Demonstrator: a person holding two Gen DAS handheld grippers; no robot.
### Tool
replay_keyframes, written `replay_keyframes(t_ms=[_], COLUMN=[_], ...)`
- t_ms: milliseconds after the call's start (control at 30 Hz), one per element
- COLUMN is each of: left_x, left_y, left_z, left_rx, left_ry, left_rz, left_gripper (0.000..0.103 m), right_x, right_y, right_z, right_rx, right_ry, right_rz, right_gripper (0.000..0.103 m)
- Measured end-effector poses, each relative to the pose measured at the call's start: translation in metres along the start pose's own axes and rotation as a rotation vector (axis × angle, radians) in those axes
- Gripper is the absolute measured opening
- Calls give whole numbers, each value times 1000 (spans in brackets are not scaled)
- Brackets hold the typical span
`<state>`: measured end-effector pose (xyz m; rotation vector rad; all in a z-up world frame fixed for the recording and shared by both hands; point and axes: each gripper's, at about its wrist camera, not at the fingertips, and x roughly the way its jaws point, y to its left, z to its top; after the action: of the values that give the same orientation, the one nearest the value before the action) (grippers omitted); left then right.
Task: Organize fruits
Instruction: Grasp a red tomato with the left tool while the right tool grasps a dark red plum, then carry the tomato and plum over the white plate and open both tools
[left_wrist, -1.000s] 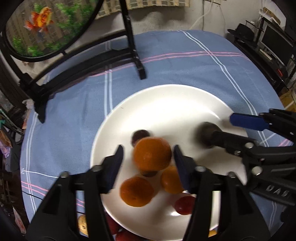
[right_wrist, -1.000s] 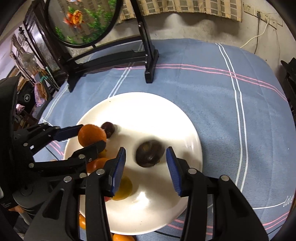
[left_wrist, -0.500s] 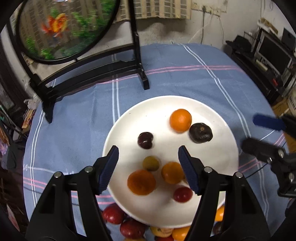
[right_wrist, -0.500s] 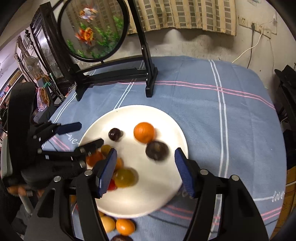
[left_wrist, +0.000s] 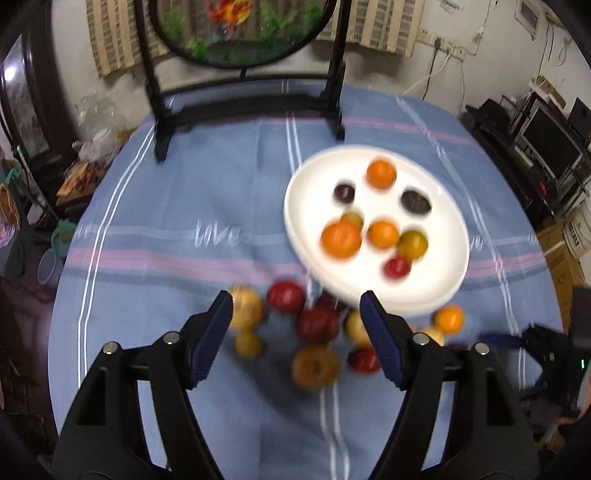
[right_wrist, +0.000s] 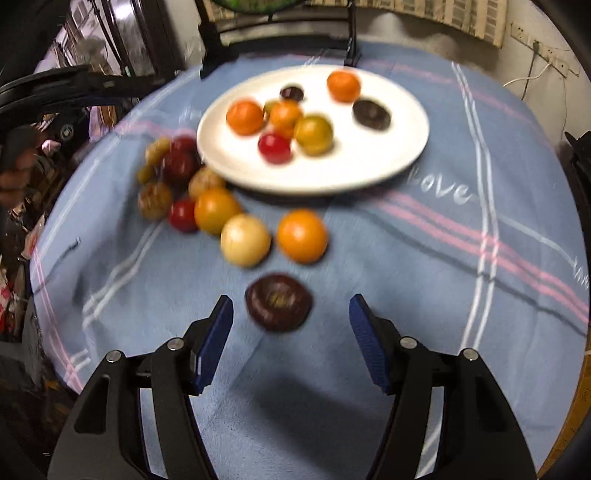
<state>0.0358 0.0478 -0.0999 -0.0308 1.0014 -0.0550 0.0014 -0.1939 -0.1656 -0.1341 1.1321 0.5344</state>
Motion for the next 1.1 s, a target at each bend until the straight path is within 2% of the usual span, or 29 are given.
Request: replay_keyframes(t_ms=[167,200,267,467,533,667,800,867,967,1100], left_x=[-3,-4,-4,10,23,56,71,79,80,56], left_y=[-3,-6,-15,-69,-80,-81,-83,-85,-81,-66], left_z=[-44,-50,-59,-76,-74,-66,-62,-61,-58,-51], left_rx=[27,35,62,267,308,320,361,377,359,296], left_ry=[56,59,67,49,60,125,145,168,175,126], left_rz=[-24,-32,-58,-110,-105,-76,-73,-69,-83,-131], left_gripper=[73,73,73,70,59,48,46,33,31,31], right_x=[20,23,28,14,8,0,-3,-3,-3,-10], right_y=[8,9,13,6,0,-5,-5,-5,-6,-4], right_z=[0,0,-1,-1,-4,-10,-16,-18,-19,-18], right_rx=[-9,-15,-39,4,41,74,103,110,121,127], right_ry=[19,32,51,48,40,32,24,25,23,6], right_rz=[-34,-46,-56,3,18,31,49,49,44,38], right_gripper=[66,63,42,42,42,42,42,42,42,42])
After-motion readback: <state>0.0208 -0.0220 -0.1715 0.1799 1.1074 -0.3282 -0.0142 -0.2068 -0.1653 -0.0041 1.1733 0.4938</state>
